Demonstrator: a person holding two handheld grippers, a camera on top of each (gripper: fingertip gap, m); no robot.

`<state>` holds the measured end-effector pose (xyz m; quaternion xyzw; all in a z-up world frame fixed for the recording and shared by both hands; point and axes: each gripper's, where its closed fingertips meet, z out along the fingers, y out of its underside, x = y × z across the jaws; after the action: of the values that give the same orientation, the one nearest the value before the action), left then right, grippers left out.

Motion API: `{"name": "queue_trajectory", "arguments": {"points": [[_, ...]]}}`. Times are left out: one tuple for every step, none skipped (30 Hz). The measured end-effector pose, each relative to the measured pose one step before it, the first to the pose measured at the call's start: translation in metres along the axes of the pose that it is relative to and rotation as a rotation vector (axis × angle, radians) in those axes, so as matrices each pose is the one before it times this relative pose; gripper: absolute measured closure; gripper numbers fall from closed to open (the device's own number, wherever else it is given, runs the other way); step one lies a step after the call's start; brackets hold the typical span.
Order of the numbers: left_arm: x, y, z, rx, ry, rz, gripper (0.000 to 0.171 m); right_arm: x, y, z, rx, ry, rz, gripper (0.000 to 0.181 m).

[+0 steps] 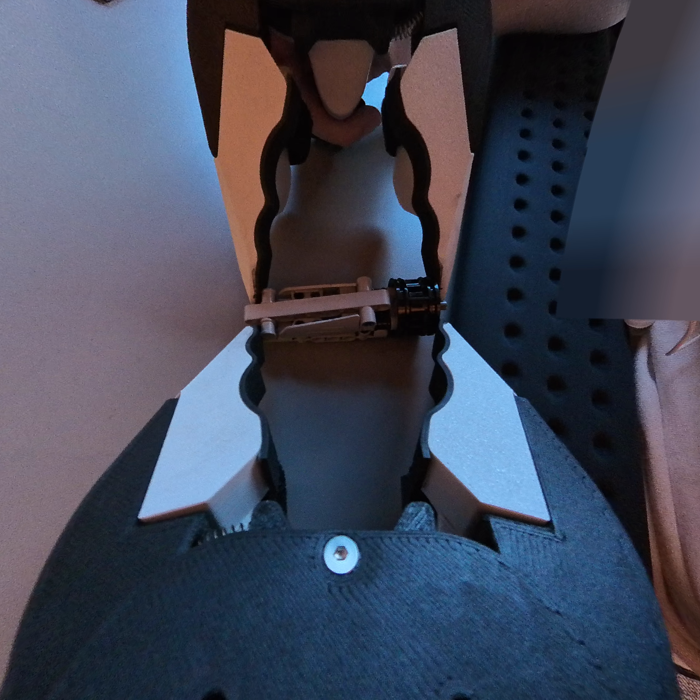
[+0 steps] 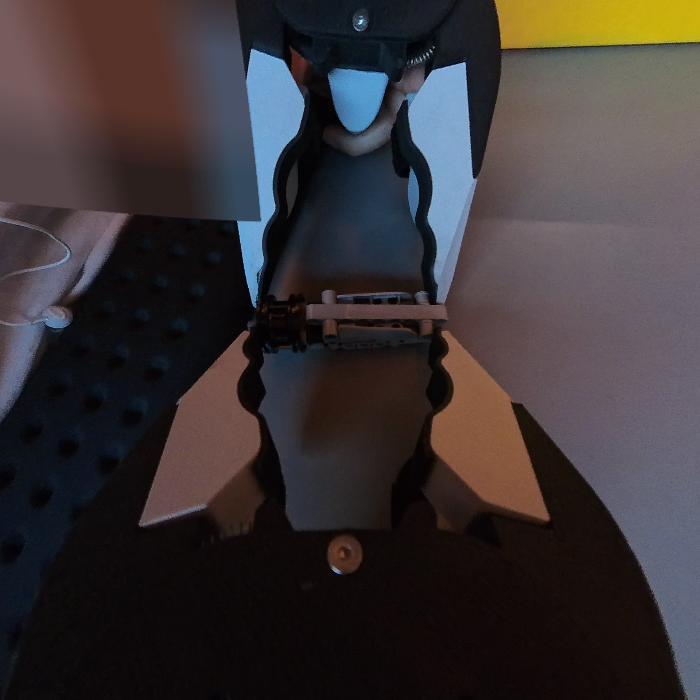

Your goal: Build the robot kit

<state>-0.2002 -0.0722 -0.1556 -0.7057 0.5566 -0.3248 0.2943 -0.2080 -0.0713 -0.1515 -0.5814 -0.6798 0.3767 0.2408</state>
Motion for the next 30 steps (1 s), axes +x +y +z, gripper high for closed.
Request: {"name": "queue_trajectory", "arguments": {"points": [[0.0, -0.00005, -0.00002, -0.00033, -0.0013, 0.0007, 0.083, 0.00002, 0.00009, 0.00007, -0.0015, -0.0006, -0.0023, 0.094], [0.00006, 0.00003, 0.00005, -0.00032, -0.0007, 0.0007, 0.083, -0.00009, 0.00002, 0.00004, -0.0035, -0.0008, -0.0004, 0.094], [0.00004, 0.00004, -0.00002, -0.00017, -0.0003, 0.0002, 0.083, 0.00002, 0.00016, -0.00003, -0.0045, -0.0011, -0.0026, 0.094], [0.00004, 0.0, 0.00005, -0.00029, -0.0003, 0.0005, 0.083, -0.00004, 0.0, 0.00004, -0.003, -0.0007, -0.004, 0.094], [0.0, 0.00005, -0.00002, -0.00023, -0.0003, 0.0007, 0.083, 0.00003, -0.00001, -0.00005, -0.0013, -0.0015, -0.0001, 0.095], [0.0001, 0.00006, -0.00002, -0.00014, -0.0004, 0.0005, 0.083, -0.00001, 0.00002, 0.00004, -0.0006, -0.0008, -0.0013, 0.095], [0.0, -0.00001, 0.00006, -0.00024, -0.0006, 0.0005, 0.083, -0.00005, 0.00013, -0.00002, -0.0014, -0.0014, -0.0017, 0.095], [0.00005, -0.00007, -0.00001, -0.00036, -0.0004, 0.0004, 0.083, 0.00004, 0.00002, -0.00001, -0.0031, -0.0009, -0.0027, 0.095], [-0.00001, 0.00002, -0.00001, -0.00017, 0.0, 0.0001, 0.083, -0.00001, 0.00007, 0.00006, -0.0029, -0.0004, -0.0009, 0.095], [0.00005, 0.00004, -0.00001, -0.00011, -0.0003, 0.0002, 0.083, 0.00002, 0.00004, 0.0, -0.0007, -0.0009, -0.0004, 0.095], [0.00009, 0.00005, 0.00004, -0.00035, -0.0009, 0.0014, 0.083, -0.00011, 0.00006, 0.00004, 0.0009, 0.0004, -0.0022, 0.095], [0.00015, 0.00015, 0.00009, -0.00034, -0.0011, 0.0013, 0.083, -0.00002, 0.00003, -0.00001, -0.0002, -0.0003, -0.0002, 0.095], [0.00006, -0.00001, 0.00001, 0.00019, -0.0004, -0.0004, 0.083, -0.00002, 0.0001, -0.00001, -0.0008, 0.0005, -0.0016, 0.095], [0.0, 0.00004, -0.00001, -0.00011, -0.0004, 0.0005, 0.083, -0.00007, 0.00011, -0.00002, -0.0009, 0.0004, -0.001, 0.095], [0.00009, 0.00008, -0.00009, -0.00003, 0.0001, 0.0001, 0.083, 0.00004, 0.00009, 0.00004, -0.0016, 0.0005, 0.0011, 0.094], [-0.00015, 0.00007, -0.00004, 0.00046, 0.0006, -0.0016, 0.083, 0.00027, 0.00024, 0.00015, 0.0034, -0.0006, 0.0087, 0.094], [-0.00023, -0.00011, -0.00011, 0.00148, -0.0004, -0.0038, 0.083, 0.00048, -0.00012, -0.00001, 0.0134, -0.0043, 0.0108, 0.093], [-0.00063, -0.00012, -0.00016, 0.00171, -0.0032, -0.0067, 0.082, 0.00074, -0.00034, 0.00005, 0.0149, -0.0012, 0.0015, 0.093], [-0.00077, -0.00011, 0.00008, 0.00087, -0.0039, -0.0056, 0.082, 0.0002, 0.00007, -0.00018, 0.0004, 0.0006, 0.0005, 0.093], [-0.00072, -0.00018, 0.00013, 0.00055, -0.0049, -0.0021, 0.082, 0.00036, -0.00015, -0.00007, 0.0009, 0.0026, -0.0004, 0.092], [-0.00058, -0.00014, -0.00003, 0.00045, -0.0048, -0.001, 0.082, 0.00045, 0.00016, -0.00016, 0.0004, 0.002, 0.0026, 0.092], [-0.00054, 0.00002, -0.00002, 0.0008, -0.004, -0.0052, 0.082, 0.00079, 0.00012, -0.00051, 0.0013, 0.0055, 0.0019, 0.092], [-0.00073, -0.00016, -0.00019, 0.0021, -0.0044, -0.0096, 0.082, 0.00165, 0.00023, -0.00122, 0.0036, 0.0136, 0.0012, 0.094], [-0.00074, -0.00017, -0.00018, 0.00213, -0.0041, -0.0087, 0.082, 0.0009, 0.00039, -0.00149, 0.0041, 0.0086, 0.0011, 0.095], [-0.00034, 0.0, -0.0001, 0.00051, -0.0022, -0.003, 0.082, 0.00071, 0.00126, -0.00174, -0.001, 0.0062, -0.0005, 0.095], [-0.00041, 0.00014, -0.00017, -0.00018, -0.0029, -0.0006, 0.083, 0.00094, 0.00134, -0.00211, 0.0014, 0.0085, -0.0008, 0.095], [-0.00093, 0.00035, -0.00047, -0.00018, -0.0058, -0.0016, 0.085, 0.0015, 0.0015, -0.00247, 0.0006, 0.0115, 0.0022, 0.096], [-0.00127, 0.00064, -0.00086, -0.00017, -0.0075, -0.0018, 0.087, 0.00234, 0.00228, -0.00257, -0.0039, 0.0146, 0.0062, 0.097], [-0.00189, 0.00092, -0.00125, -0.00032, -0.0106, -0.0024, 0.088, 0.00343, 0.00289, -0.00299, -0.0063, 0.0208, 0.0086, 0.099], [-0.00192, 0.00119, -0.00162, -0.00015, -0.0099, -0.0026, 0.09, 0.00285, 0.00413, -0.00353, -0.0124, 0.0149, 0.0028, 0.105]]}}
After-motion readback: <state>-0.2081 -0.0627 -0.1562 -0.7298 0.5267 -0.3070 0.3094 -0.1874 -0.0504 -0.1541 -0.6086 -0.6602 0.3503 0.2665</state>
